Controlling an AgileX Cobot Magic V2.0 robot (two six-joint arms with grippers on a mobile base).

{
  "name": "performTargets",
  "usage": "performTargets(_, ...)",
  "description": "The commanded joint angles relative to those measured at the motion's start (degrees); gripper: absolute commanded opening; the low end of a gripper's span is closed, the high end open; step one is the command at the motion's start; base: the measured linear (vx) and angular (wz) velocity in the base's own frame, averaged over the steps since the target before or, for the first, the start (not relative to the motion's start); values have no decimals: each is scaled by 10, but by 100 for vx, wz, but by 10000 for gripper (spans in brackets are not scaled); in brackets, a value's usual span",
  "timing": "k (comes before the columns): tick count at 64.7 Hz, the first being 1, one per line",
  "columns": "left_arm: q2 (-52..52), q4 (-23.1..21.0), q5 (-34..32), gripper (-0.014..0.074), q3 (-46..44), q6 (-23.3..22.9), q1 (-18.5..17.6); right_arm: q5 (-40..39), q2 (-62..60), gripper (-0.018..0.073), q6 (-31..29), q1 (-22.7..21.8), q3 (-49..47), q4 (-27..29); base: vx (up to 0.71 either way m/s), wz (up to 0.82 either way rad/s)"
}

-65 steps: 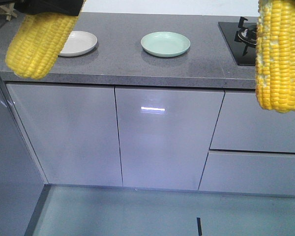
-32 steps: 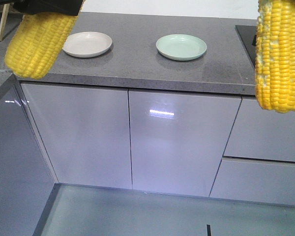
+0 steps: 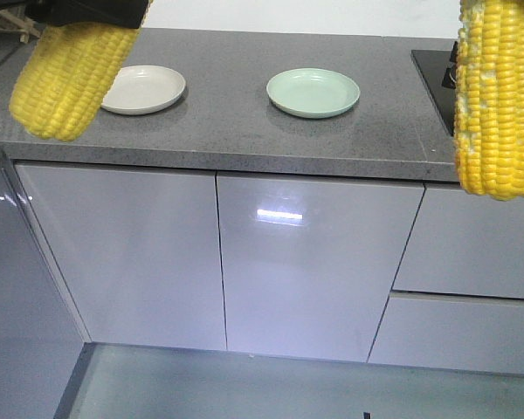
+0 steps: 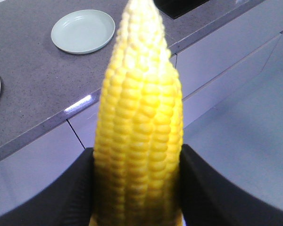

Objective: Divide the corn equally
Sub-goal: 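Drive the base toward the cream and pale green plates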

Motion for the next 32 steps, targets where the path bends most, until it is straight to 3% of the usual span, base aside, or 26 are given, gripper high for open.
performTargets(1, -16, -7, -19, -8, -16, -5, 1, -21, -9, -4, -3, -2, -14, 27, 13, -3)
performTargets(32, -16, -7, -19, -8, -16, -5, 1, -21, -9, -4, -3, -2, -14, 27, 16, 6)
